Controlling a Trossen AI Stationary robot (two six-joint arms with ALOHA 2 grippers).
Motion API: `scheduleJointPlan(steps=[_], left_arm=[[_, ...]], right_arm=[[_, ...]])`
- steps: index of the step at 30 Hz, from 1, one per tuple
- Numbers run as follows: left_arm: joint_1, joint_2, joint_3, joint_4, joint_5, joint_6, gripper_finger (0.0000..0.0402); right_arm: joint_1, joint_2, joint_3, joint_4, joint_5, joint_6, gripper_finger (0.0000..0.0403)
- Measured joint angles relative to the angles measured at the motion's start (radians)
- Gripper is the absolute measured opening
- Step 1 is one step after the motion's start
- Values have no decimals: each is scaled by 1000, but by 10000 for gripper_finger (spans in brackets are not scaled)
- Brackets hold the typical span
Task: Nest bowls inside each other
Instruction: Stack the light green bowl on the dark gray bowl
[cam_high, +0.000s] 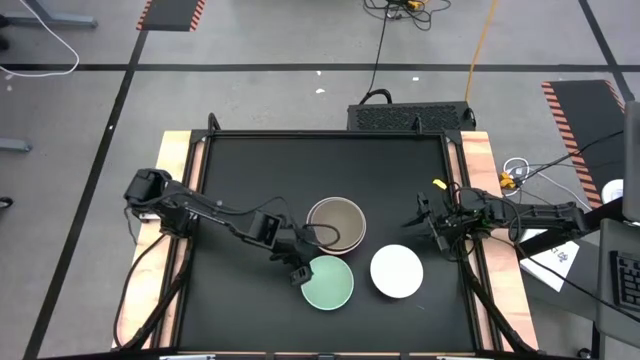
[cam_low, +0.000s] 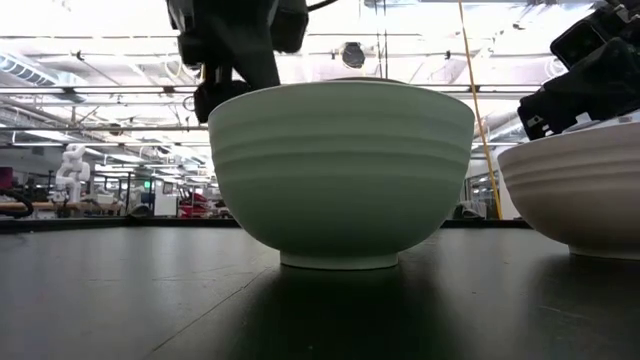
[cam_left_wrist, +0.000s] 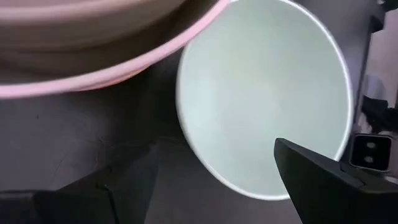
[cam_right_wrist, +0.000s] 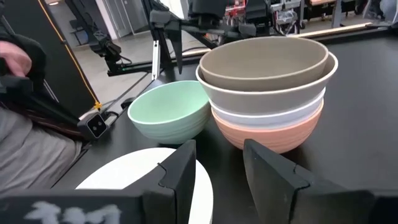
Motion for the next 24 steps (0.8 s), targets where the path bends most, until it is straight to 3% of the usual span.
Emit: scheduleJointPlan(steps=[24], left_arm=[[8,67,9,7,-8,-33,317]], right_arm=[[0,10,0,0,0,-10,125]])
